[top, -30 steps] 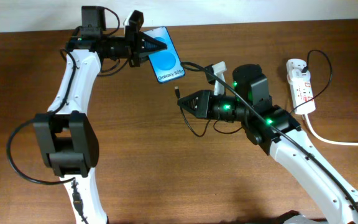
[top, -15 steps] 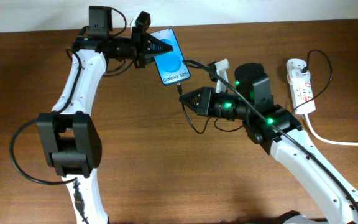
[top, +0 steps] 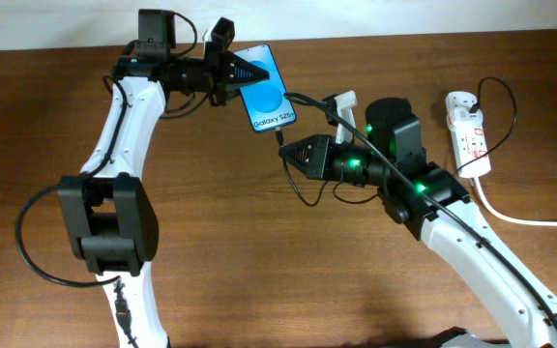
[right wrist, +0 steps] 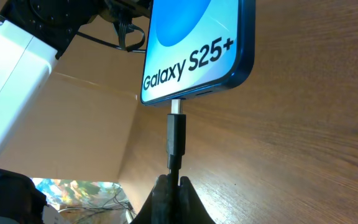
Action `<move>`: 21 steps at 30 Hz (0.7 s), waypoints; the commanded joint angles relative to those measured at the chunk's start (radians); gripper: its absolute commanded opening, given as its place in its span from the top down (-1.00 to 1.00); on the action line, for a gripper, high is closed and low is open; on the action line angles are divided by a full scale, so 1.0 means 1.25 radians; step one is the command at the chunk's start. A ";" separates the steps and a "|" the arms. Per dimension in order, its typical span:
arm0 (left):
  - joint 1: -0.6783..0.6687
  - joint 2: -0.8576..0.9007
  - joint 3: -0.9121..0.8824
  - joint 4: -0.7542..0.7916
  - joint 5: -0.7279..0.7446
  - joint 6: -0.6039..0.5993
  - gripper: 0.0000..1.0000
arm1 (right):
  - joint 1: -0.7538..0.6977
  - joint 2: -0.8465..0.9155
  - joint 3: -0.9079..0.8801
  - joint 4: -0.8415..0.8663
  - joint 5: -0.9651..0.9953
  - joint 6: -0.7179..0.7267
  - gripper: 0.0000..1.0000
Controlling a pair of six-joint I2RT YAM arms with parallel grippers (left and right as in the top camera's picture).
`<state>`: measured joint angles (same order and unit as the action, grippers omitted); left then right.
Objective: Plug charger to phone and switch on socket
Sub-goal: 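Push the USB-C plug up into the phone's bottom port with the right gripper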
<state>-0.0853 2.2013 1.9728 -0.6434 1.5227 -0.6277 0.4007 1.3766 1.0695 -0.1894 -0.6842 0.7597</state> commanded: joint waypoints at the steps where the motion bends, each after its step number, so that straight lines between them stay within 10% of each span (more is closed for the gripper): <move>1: -0.003 -0.005 0.007 -0.001 0.041 0.015 1.00 | -0.002 0.005 0.002 -0.001 0.006 -0.002 0.92; 21: -0.019 -0.005 0.007 -0.001 0.041 0.016 1.00 | -0.002 0.005 0.002 0.004 0.007 -0.002 0.92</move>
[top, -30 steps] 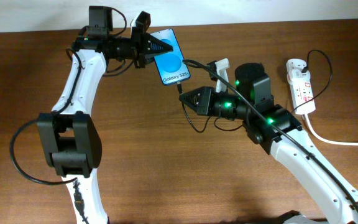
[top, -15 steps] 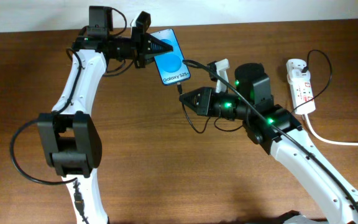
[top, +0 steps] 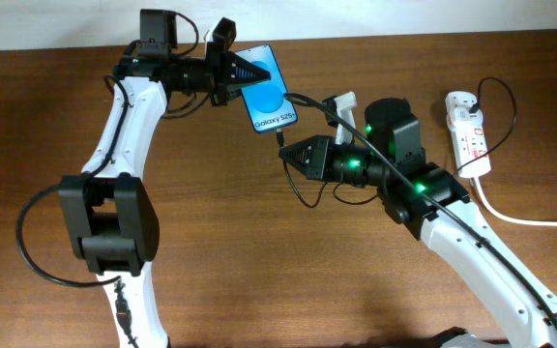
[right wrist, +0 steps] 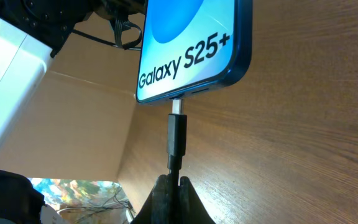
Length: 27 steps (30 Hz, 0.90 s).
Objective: Plug charger to phone and switch on socket
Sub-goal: 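Push the USB-C plug up into the phone's bottom port with the right gripper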
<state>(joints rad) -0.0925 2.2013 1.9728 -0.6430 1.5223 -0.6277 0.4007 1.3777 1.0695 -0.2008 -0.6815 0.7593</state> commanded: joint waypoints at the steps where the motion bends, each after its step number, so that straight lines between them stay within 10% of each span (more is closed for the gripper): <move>1: -0.016 -0.005 0.007 -0.001 0.041 0.016 1.00 | -0.002 0.004 0.002 0.015 0.005 -0.002 0.92; 27: -0.026 -0.005 0.007 -0.001 0.041 0.016 1.00 | -0.049 0.004 0.002 0.027 0.005 -0.002 0.92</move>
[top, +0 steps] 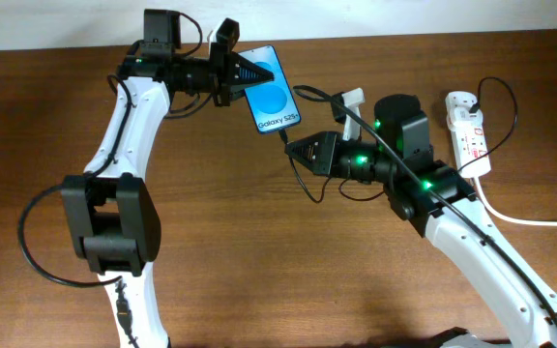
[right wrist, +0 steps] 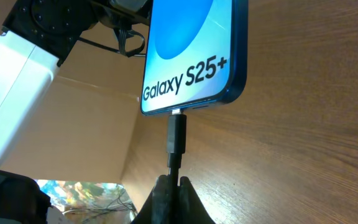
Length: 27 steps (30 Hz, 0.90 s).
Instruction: Plug charger to phone and switch on socket
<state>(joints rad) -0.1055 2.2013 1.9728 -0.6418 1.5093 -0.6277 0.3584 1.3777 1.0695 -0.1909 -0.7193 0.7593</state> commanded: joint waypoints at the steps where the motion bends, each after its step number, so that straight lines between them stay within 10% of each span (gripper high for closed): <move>1: -0.017 -0.005 0.007 -0.002 0.051 0.015 1.00 | -0.015 0.005 0.002 0.019 0.035 -0.002 0.92; 21: -0.042 -0.005 0.007 -0.031 0.052 0.016 1.00 | -0.032 0.028 0.002 0.034 0.013 -0.002 0.88; 27: -0.003 -0.005 0.007 0.050 0.050 0.065 1.00 | -0.034 0.028 0.002 -0.031 0.013 -0.045 0.00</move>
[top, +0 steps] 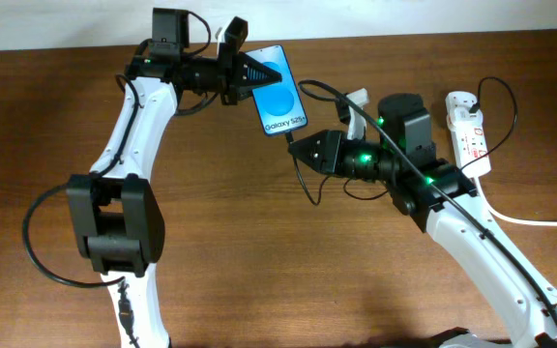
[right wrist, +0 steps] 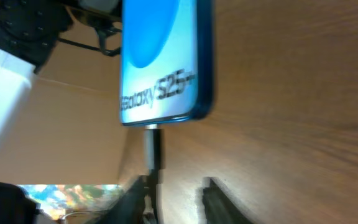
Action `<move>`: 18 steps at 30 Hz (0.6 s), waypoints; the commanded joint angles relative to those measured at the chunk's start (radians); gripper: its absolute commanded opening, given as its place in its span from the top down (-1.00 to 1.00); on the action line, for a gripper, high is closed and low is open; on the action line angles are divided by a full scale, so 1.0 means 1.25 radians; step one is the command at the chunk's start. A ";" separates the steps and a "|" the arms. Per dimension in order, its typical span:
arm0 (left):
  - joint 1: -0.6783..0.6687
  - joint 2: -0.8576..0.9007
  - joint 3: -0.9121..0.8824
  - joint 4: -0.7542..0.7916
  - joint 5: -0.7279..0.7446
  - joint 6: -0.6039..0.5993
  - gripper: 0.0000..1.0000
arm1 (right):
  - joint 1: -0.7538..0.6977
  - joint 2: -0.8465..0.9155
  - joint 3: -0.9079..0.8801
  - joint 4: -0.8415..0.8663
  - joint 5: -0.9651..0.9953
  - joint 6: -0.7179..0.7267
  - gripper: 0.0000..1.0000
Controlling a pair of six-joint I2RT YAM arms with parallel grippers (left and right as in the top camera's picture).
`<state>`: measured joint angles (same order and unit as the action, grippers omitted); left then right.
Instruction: Plug charger to phone and switch on socket
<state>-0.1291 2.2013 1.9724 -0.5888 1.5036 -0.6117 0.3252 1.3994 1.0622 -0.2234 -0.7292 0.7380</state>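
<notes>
A blue phone (top: pixel 283 97) with a lit "Galaxy S25+" screen is held tilted above the table, my left gripper (top: pixel 257 72) shut on its upper end. In the blurred right wrist view the phone (right wrist: pixel 160 56) hangs overhead with the black charger plug (right wrist: pixel 153 149) seated in its bottom port. My right gripper (right wrist: pixel 176 183) is just below the plug, open; the cable runs along its left finger (right wrist: pixel 138 193). In the overhead view the right gripper (top: pixel 296 150) sits under the phone's lower edge. The white socket strip (top: pixel 468 130) lies at the far right.
The black charger cable (top: pixel 307 188) loops down beneath the right gripper. A white block (top: pixel 356 99) sticks up behind the right wrist. From the strip a white cord (top: pixel 525 218) runs off to the right edge. Wooden table (top: pixel 259 261) all round.
My right gripper was shut on the cable just below the plug and is now open. The plug stays in the phone's port. Phone and left gripper have shifted slightly right.
First my right gripper held the plug shut just under the phone's port, metal tip showing, while the left gripper held the phone. The gap shrank at each moment until the plug sat in the port. Now the right gripper is open and the plug hangs from the phone.
</notes>
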 commanded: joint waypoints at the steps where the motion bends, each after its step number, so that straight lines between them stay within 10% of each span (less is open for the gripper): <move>1: 0.022 -0.005 0.008 0.007 0.054 0.088 1.00 | -0.016 0.011 0.008 -0.013 0.020 -0.032 -0.13; 6: 0.028 -0.005 0.004 -0.014 -0.009 0.199 1.00 | -0.092 0.011 0.008 -0.096 0.021 -0.083 -0.42; 12: 0.023 -0.005 0.004 -0.342 -0.451 0.378 1.00 | -0.135 0.011 0.008 -0.179 0.050 -0.127 -0.49; 18: 0.022 0.005 0.004 -0.465 -0.596 0.524 1.00 | -0.135 0.011 0.008 -0.210 0.061 -0.133 -0.49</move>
<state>-0.0994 2.2013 1.9690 -1.1446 0.8227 -0.0696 0.1600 1.4113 1.0637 -0.4717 -0.6693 0.5926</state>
